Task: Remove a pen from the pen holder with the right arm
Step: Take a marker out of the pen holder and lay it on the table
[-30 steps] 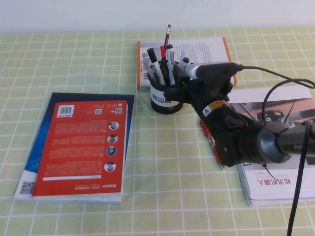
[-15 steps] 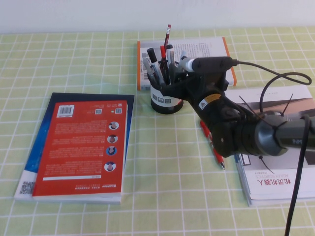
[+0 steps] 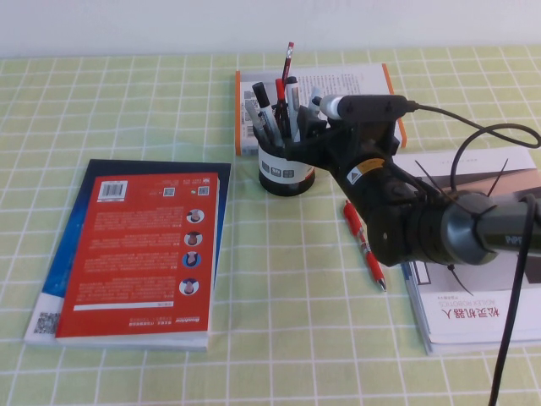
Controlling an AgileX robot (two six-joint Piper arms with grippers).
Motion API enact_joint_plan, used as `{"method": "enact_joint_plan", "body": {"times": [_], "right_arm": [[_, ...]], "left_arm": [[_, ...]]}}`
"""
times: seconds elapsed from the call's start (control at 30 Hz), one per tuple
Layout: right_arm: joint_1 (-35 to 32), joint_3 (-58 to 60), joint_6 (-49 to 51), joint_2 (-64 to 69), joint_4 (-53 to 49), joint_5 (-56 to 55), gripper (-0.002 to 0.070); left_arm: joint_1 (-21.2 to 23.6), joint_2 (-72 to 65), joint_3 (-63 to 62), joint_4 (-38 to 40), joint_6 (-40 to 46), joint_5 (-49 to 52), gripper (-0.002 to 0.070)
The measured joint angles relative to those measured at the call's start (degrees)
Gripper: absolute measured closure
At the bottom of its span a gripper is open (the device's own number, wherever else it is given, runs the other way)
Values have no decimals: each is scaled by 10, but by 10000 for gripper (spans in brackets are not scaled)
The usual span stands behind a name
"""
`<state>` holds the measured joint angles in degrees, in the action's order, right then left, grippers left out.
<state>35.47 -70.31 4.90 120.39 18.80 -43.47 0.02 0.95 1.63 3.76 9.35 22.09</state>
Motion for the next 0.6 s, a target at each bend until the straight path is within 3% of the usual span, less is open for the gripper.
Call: {"method": "enact_joint_plan", "body": {"times": [0.6], "right_arm": [[0, -29, -1, 23, 1, 33, 356]], "left_arm": [[0, 0, 0, 0, 0, 0, 680]]}}
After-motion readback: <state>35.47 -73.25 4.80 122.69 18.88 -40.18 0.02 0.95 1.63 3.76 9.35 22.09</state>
